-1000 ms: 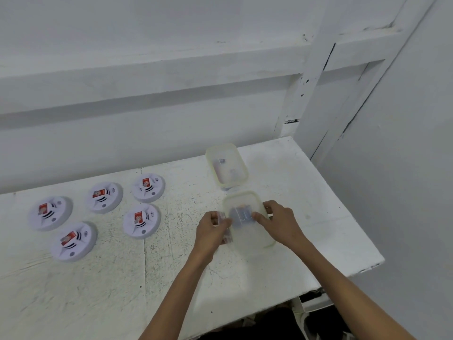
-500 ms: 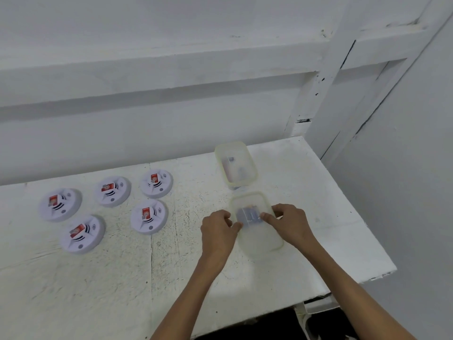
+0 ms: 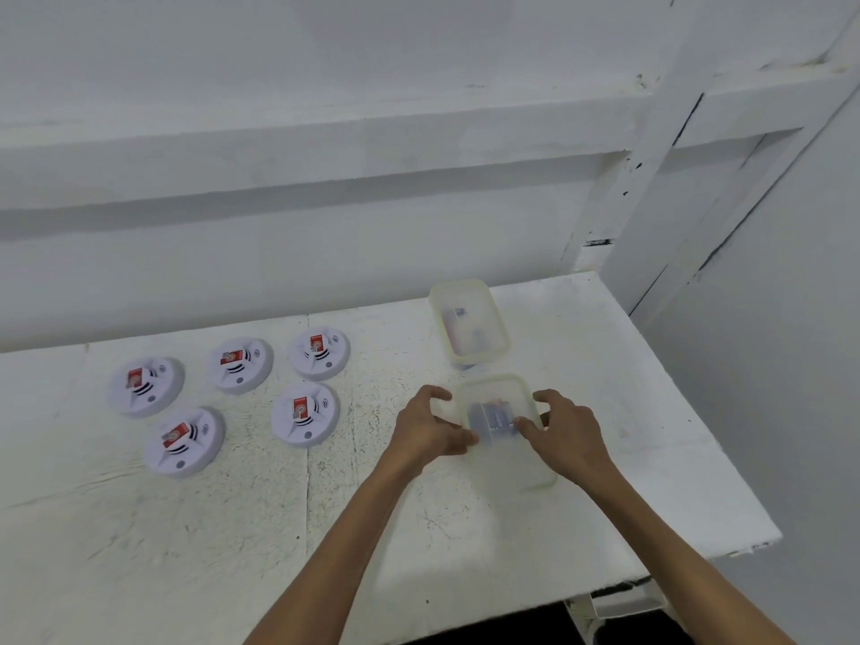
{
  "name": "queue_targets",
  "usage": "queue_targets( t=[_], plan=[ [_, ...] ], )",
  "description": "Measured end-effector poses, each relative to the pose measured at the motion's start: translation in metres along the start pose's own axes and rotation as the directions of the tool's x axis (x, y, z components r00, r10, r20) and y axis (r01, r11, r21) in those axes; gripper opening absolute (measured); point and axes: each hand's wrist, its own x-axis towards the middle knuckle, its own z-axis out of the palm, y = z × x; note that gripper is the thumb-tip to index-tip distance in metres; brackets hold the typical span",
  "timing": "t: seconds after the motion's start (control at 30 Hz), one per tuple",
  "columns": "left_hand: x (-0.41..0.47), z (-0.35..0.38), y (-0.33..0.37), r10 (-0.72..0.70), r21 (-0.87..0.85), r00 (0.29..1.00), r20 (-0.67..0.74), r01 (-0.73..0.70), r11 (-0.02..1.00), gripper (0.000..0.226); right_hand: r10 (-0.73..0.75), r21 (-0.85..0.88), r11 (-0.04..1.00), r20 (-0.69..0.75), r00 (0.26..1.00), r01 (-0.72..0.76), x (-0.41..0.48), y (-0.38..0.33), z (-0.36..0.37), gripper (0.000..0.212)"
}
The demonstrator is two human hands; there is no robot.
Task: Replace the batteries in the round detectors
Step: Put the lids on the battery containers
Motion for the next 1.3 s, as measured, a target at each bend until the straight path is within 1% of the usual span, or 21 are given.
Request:
queue_targets(
  t=[0.07, 0.1, 0.17, 0.2, 0.23, 0.27, 0.33, 0.47, 0.73, 0.87, 0.97, 1.0, 1.07, 1.13, 1.17, 1.2, 1.23, 1.27, 1.3],
  plan=[
    [0.0, -0.004, 0.006, 0.087, 0.103, 0.991, 0.102, -0.098, 0.99, 0.09, -0.079, 0.093, 0.994, 0.154, 0.985, 0.065, -0.009, 0.002, -0.013, 0.087],
    [0.001, -0.006, 0.011, 0.111, 0.175, 0.98, 0.168, -0.14, 0.975, 0.096, -0.131, 0.091, 0.99, 0.25, 0.959, 0.111, -0.014, 0.004, -0.019, 0.101],
    [0.006, -0.007, 0.025, 0.073, 0.314, 0.96, 0.271, -0.159, 0.936, 0.107, -0.183, -0.005, 0.98, 0.393, 0.901, 0.201, -0.019, 0.008, -0.022, 0.128],
    [0.01, -0.006, 0.032, 0.028, 0.365, 0.954, 0.298, -0.141, 0.92, 0.112, -0.185, -0.069, 0.969, 0.424, 0.887, 0.235, -0.019, 0.01, -0.02, 0.144],
    [0.013, -0.006, 0.039, -0.011, 0.402, 0.948, 0.318, -0.124, 0.907, 0.114, -0.183, -0.131, 0.956, 0.434, 0.882, 0.262, -0.018, 0.012, -0.017, 0.154],
    [0.017, -0.006, 0.043, -0.04, 0.419, 0.942, 0.334, -0.111, 0.901, 0.116, -0.194, -0.173, 0.942, 0.424, 0.885, 0.289, -0.017, 0.013, -0.014, 0.159],
    [0.022, -0.009, 0.047, -0.084, 0.388, 0.923, 0.374, -0.073, 0.919, 0.114, -0.225, -0.241, 0.91, 0.396, 0.89, 0.337, -0.017, 0.015, -0.011, 0.158],
    [0.03, -0.012, 0.048, -0.144, 0.336, 0.888, 0.436, -0.013, 0.942, 0.097, -0.32, -0.321, 0.845, 0.339, 0.885, 0.428, -0.014, 0.023, -0.014, 0.148],
    [0.038, -0.013, 0.041, -0.172, 0.218, 0.852, 0.495, 0.069, 0.973, 0.084, -0.462, -0.331, 0.782, 0.26, 0.848, 0.528, -0.006, 0.04, -0.012, 0.137],
    [0.044, -0.011, 0.04, -0.147, 0.218, 0.85, 0.506, 0.039, 0.975, 0.086, -0.453, -0.337, 0.787, 0.254, 0.855, 0.517, -0.005, 0.042, -0.015, 0.135],
    [0.043, -0.007, 0.036, -0.112, 0.171, 0.835, 0.539, 0.021, 0.985, 0.086, -0.401, -0.302, 0.834, 0.243, 0.883, 0.462, -0.011, 0.045, -0.017, 0.134],
    [0.041, -0.005, 0.033, -0.088, 0.148, 0.84, 0.536, 0.009, 0.989, 0.087, -0.381, -0.286, 0.852, 0.234, 0.895, 0.438, -0.015, 0.045, -0.019, 0.134],
    [0.033, -0.005, 0.02, -0.016, 0.073, 0.872, 0.489, -0.023, 0.997, 0.093, -0.346, -0.26, 0.88, 0.224, 0.911, 0.398, -0.023, 0.047, -0.021, 0.135],
    [0.015, -0.006, 0.003, 0.012, -0.032, 0.924, 0.382, 0.0, 1.0, 0.102, -0.294, -0.279, 0.891, 0.247, 0.923, 0.358, -0.034, 0.045, -0.029, 0.135],
    [0.001, -0.008, -0.004, 0.028, -0.078, 0.948, 0.318, -0.003, 0.997, 0.102, -0.289, -0.274, 0.893, 0.258, 0.922, 0.357, -0.038, 0.045, -0.035, 0.131],
    [-0.016, -0.013, -0.013, 0.026, -0.14, 0.964, 0.265, 0.012, 0.99, 0.097, -0.295, -0.268, 0.894, 0.252, 0.922, 0.359, -0.041, 0.045, -0.041, 0.124],
    [-0.033, -0.022, -0.032, 0.011, -0.156, 0.977, 0.214, 0.023, 0.987, 0.088, -0.316, -0.265, 0.889, 0.234, 0.919, 0.373, -0.045, 0.043, -0.049, 0.118],
    [-0.053, -0.035, -0.052, -0.002, -0.252, 0.982, 0.189, 0.051, 0.966, 0.08, -0.327, -0.263, 0.887, 0.226, 0.918, 0.38, -0.046, 0.038, -0.059, 0.116],
    [-0.069, -0.049, -0.077, -0.033, -0.294, 0.977, 0.212, 0.096, 0.951, 0.073, -0.319, -0.271, 0.888, 0.219, 0.922, 0.371, -0.046, 0.031, -0.074, 0.114]
  ],
)
